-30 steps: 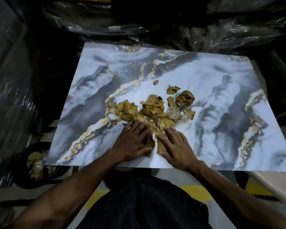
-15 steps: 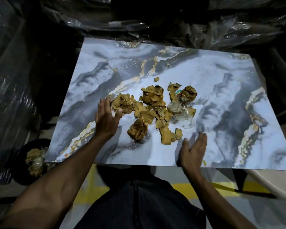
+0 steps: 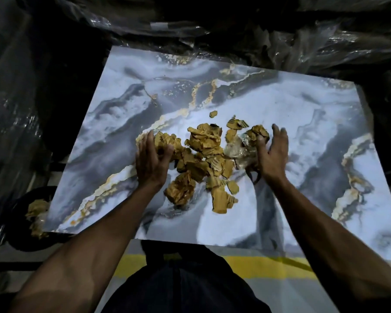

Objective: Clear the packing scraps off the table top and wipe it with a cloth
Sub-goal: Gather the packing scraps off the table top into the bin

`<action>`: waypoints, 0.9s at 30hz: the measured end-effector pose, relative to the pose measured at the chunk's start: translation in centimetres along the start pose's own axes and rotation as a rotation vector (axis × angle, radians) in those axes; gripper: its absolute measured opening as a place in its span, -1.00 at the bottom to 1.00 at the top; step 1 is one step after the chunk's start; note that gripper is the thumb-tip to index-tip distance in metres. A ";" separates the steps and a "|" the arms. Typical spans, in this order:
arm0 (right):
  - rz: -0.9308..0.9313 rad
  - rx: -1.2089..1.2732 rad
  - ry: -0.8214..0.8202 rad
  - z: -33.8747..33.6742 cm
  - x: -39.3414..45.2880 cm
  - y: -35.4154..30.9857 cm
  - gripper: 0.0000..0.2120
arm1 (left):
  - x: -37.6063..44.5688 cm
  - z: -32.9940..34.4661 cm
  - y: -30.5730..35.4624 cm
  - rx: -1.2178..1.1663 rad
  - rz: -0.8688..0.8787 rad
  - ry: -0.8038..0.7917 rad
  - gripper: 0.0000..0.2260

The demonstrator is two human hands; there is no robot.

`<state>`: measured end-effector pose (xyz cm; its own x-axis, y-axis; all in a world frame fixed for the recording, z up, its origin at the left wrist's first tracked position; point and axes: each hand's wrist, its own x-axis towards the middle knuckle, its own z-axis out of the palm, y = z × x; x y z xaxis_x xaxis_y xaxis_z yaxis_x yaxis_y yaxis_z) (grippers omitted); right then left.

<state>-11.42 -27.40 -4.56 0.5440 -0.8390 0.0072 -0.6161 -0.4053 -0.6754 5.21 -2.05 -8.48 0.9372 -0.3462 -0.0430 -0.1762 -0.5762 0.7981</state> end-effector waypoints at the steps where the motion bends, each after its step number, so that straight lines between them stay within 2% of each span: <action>1: -0.065 -0.013 -0.079 0.2 1.2 0.3 -0.29 | 0.3 0.5 0.3 -0.001 -0.016 -0.014 -0.20; 4: -0.186 0.067 -0.194 1.7 2.6 0.2 -0.31 | 1.5 1.9 1.3 -0.125 -0.047 -0.039 -0.23; 9: -0.199 0.167 -0.139 4.7 1.7 -1.3 -0.36 | 3.1 3.6 3.6 -0.238 -0.039 -0.080 -0.11; 15: -0.285 0.283 -0.206 6.8 2.1 -3.5 -0.41 | 3.4 5.3 7.1 -0.431 -0.069 -0.189 -0.04; 20: -0.136 0.552 -0.251 8.3 2.4 -5.7 -0.23 | 4.1 6.7 8.7 -0.607 -0.195 -0.163 -0.17; 24: -0.008 0.716 -0.256 9.1 2.6 -6.4 -0.55 | 4.2 6.9 10.1 -0.731 -0.251 -0.096 -0.59; 25: 0.026 0.763 -0.250 9.3 2.5 -6.5 -0.60 | 4.3 7.0 10.2 -0.770 -0.276 -0.074 -0.61; 27: 0.103 0.840 -0.236 9.6 2.4 -6.8 -0.58 | 4.6 7.3 10.5 -0.864 -0.329 -0.043 -0.49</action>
<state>-0.41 -23.18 -7.04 0.6696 -0.7222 -0.1736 -0.0965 0.1471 -0.9844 5.45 -15.10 -4.73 0.8855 -0.2999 -0.3549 0.3981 0.0959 0.9123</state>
